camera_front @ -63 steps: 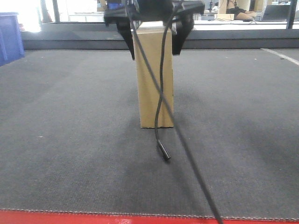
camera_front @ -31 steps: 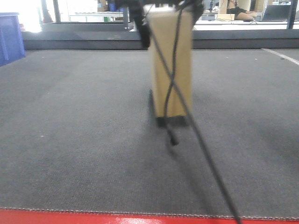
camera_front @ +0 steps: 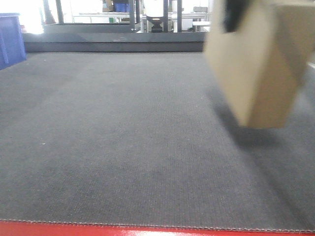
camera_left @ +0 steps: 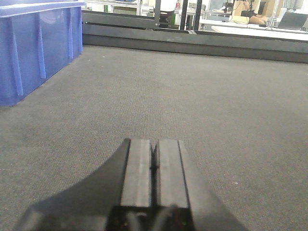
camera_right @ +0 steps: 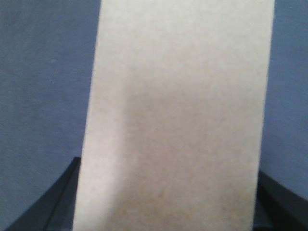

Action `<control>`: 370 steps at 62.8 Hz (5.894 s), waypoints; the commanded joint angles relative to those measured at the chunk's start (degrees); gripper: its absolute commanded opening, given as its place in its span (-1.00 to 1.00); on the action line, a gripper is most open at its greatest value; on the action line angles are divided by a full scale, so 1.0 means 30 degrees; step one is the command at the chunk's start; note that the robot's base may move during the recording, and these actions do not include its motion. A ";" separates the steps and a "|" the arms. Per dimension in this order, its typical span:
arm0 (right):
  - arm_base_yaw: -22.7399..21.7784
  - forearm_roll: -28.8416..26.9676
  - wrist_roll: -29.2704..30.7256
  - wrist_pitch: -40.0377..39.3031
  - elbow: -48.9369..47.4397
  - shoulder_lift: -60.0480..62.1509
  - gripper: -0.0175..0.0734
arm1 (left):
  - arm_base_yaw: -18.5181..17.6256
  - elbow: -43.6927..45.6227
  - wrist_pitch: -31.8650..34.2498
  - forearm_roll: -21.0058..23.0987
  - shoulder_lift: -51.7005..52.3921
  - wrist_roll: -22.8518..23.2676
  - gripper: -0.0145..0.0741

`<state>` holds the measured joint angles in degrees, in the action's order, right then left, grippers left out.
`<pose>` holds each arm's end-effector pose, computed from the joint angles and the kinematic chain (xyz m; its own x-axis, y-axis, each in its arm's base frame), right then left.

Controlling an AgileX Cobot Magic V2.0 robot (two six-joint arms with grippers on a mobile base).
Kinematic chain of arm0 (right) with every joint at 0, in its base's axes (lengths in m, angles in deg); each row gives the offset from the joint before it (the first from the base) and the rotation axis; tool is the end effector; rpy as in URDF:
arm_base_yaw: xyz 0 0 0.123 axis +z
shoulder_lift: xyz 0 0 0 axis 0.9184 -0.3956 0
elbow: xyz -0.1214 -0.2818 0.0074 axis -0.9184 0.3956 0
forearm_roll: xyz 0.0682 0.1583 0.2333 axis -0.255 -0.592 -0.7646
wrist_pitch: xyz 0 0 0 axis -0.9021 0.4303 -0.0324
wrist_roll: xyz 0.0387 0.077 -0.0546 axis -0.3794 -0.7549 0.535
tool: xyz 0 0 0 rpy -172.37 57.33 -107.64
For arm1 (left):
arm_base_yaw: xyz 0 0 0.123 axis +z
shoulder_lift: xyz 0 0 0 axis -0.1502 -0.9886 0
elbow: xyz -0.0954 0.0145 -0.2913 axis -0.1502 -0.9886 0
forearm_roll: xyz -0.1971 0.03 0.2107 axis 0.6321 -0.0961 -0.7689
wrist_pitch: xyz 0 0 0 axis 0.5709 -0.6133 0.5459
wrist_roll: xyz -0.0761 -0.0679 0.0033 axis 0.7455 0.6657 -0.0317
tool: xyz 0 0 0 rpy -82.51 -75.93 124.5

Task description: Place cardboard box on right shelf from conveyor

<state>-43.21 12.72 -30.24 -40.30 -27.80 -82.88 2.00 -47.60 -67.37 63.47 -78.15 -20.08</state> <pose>0.3089 0.1142 0.3483 -0.7117 -0.0164 -0.7023 -0.0867 0.9941 0.0646 0.0840 -0.0102 0.1981 0.0103 -0.0697 -0.9975 0.1209 0.9903 -0.0680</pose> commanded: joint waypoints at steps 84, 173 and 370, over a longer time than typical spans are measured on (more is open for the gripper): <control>-0.1997 0.0495 0.4195 -0.0617 0.9858 2.2339 -0.35 | -0.0085 0.0065 0.1730 0.0125 0.0231 0.0096 -0.94; -0.1997 0.0495 0.4195 -0.0617 0.9858 2.2339 -0.35 | -0.0123 0.0065 0.1730 0.0125 0.0231 0.0096 -0.94; -0.1997 0.0495 0.4195 -0.0617 0.9858 2.2339 -0.35 | 0.1259 0.0036 0.1730 0.0125 0.0231 0.0096 -0.94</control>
<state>-48.86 12.72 -18.02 -36.52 3.21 -14.99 5.69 -47.60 -67.37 63.47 -78.15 -20.08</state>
